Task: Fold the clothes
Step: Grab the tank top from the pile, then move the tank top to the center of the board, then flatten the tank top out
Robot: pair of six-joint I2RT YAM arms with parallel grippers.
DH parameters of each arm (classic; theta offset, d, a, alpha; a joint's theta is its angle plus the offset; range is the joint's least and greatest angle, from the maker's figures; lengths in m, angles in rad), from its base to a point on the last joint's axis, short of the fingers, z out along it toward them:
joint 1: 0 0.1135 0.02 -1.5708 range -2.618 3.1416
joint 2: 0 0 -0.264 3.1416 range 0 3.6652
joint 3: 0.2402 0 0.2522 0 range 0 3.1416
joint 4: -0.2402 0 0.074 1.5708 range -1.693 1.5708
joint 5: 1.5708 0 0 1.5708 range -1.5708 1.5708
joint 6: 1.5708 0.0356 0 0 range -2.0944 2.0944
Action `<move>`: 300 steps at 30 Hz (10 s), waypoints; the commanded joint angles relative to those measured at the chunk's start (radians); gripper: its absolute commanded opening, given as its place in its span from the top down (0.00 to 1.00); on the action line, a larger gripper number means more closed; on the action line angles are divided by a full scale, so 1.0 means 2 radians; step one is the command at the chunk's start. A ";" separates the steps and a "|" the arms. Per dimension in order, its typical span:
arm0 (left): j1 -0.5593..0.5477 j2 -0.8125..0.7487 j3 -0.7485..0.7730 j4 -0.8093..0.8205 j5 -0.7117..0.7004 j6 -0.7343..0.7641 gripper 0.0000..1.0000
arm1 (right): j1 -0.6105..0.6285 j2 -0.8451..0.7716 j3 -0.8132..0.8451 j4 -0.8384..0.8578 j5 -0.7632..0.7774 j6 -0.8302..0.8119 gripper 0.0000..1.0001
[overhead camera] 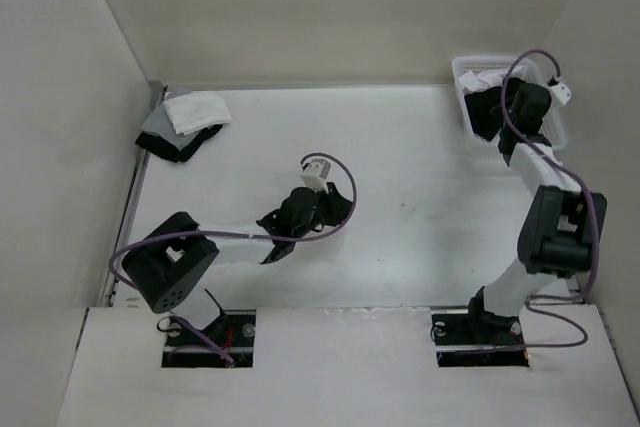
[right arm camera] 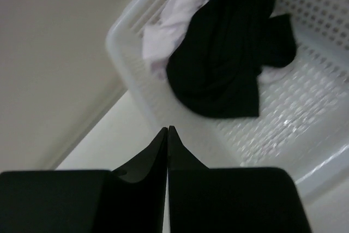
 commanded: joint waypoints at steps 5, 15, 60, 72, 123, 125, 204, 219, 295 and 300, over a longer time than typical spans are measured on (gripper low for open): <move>0.021 -0.017 -0.015 0.056 -0.002 0.004 0.67 | -0.091 0.204 0.203 -0.035 -0.034 -0.009 0.66; 0.036 -0.002 -0.012 0.059 0.015 -0.008 0.61 | -0.092 0.391 0.435 -0.132 -0.028 -0.023 0.50; 0.262 -0.283 -0.106 -0.062 -0.001 -0.088 0.62 | 0.392 -0.326 -0.084 0.076 -0.097 0.024 0.94; 0.312 -0.273 -0.117 -0.111 -0.009 -0.088 0.64 | 0.312 0.149 0.075 0.184 -0.181 0.130 0.91; 0.184 -0.438 0.099 -0.277 -0.139 0.000 0.98 | 0.578 -0.446 -0.147 -0.162 0.066 -0.010 0.98; 0.177 -0.461 0.141 -0.290 -0.143 0.006 0.98 | 0.660 -0.463 -0.116 -0.180 0.124 -0.032 0.98; 0.403 0.001 -0.016 -0.190 -0.100 -0.061 0.84 | 0.530 -0.140 -0.318 0.098 0.006 0.073 0.76; 0.378 -0.185 -0.096 -0.237 -0.099 -0.077 1.00 | 0.530 -0.219 -0.374 -0.006 0.051 0.138 0.56; 0.344 -0.435 0.401 -0.387 -0.091 -0.059 1.00 | 0.645 -0.335 0.323 -0.261 0.252 -0.271 0.99; 0.354 -0.388 0.342 -0.371 -0.103 -0.060 1.00 | 0.501 -0.298 0.281 -0.252 0.149 -0.219 0.98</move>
